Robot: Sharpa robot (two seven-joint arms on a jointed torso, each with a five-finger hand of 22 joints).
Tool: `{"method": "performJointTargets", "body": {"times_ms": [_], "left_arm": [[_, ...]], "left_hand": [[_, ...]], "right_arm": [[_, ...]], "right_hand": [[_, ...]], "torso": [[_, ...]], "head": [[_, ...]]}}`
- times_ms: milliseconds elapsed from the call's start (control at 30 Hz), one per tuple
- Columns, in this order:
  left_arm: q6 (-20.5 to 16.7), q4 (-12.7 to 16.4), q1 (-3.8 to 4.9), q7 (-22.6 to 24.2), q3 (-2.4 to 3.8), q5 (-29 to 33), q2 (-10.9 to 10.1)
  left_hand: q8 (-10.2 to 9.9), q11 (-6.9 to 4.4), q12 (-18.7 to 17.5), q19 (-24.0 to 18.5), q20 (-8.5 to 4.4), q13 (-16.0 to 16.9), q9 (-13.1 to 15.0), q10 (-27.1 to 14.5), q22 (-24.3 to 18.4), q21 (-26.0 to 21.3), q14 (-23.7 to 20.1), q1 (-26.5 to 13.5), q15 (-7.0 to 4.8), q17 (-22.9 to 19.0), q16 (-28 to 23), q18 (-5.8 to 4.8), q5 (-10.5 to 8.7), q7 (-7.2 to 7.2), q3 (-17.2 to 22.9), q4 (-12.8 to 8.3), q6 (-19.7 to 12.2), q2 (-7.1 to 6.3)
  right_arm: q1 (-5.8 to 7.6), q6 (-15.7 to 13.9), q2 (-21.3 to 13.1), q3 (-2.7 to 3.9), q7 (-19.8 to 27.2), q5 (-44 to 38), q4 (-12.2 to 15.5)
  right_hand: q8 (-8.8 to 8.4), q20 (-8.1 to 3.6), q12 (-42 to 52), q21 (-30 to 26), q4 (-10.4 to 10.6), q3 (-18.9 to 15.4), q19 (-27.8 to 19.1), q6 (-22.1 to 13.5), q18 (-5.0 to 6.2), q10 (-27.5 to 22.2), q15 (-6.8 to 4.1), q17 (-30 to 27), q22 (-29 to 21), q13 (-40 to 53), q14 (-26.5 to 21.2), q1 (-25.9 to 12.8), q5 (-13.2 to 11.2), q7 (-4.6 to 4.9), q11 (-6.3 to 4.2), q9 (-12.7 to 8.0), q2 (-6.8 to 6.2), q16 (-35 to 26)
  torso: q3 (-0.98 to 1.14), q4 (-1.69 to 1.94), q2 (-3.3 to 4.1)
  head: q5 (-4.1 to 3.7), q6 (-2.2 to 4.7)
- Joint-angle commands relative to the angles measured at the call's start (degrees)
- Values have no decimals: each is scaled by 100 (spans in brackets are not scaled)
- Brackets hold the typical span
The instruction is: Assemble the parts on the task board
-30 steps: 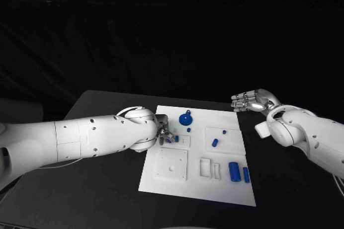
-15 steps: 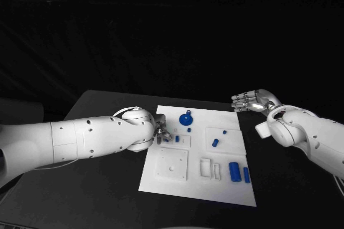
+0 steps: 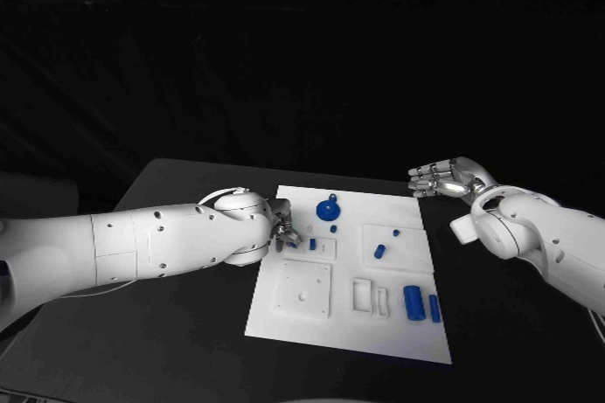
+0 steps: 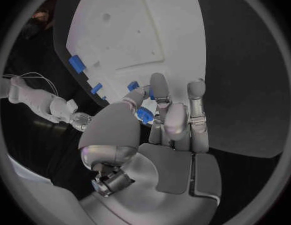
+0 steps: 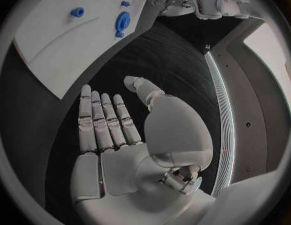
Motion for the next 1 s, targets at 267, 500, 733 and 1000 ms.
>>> {"method": "performJointTargets", "body": {"times_ms": [267,500,733,1000], "left_arm": [[216,-43,-92,-112,-70,53,54],[270,-44,-94,-106,-70,72,76],[352,-34,-94,-100,-70,88,88],[444,-26,-94,-122,-70,89,89]], "left_hand": [[-9,-163,8,36,15,-9,-1112,156,106,3,-2,65,-53,-1,-16,30,-5,-663,162,-126,1171,115],[-8,-163,6,37,15,-12,-1103,155,105,-1,-5,69,-53,-11,-21,31,-16,-664,163,-113,1166,120],[-6,-162,6,37,14,-15,-1092,156,106,-8,-3,82,-53,-9,-23,30,-20,-663,163,-118,1163,111],[-5,-163,9,38,13,-14,-1087,157,106,-8,-1,86,-53,-3,-19,28,-16,-664,163,-126,1165,106]], "right_arm": [[-3,92,10,2,63,-39,-6],[-3,102,11,2,63,-40,-8],[-3,111,11,2,63,-40,-12],[-3,131,6,2,56,-43,-14]], "right_hand": [[-35,-8,-33,15,1,30,-45,-55,34,-48,2,-6,-7,-7,-31,1,19,1,3,-7,-12,-22],[-34,-7,-33,15,-1,38,-45,-46,34,-47,1,-6,-7,-7,-27,0,32,0,2,-7,-11,-22],[-34,-7,-33,15,-1,38,-45,-46,34,-47,1,-6,-7,-7,-27,0,32,0,2,-7,-11,-22],[-34,-7,-34,13,-5,56,-47,-50,34,-55,2,-6,-8,-7,-29,-4,192,2,4,-7,-21,-22]], "torso": [[-4,0,4],[0,-1,2],[-2,-10,4],[-2,2,2]], "head": [[-1,-4],[2,-7],[0,-17],[0,-28]]}}
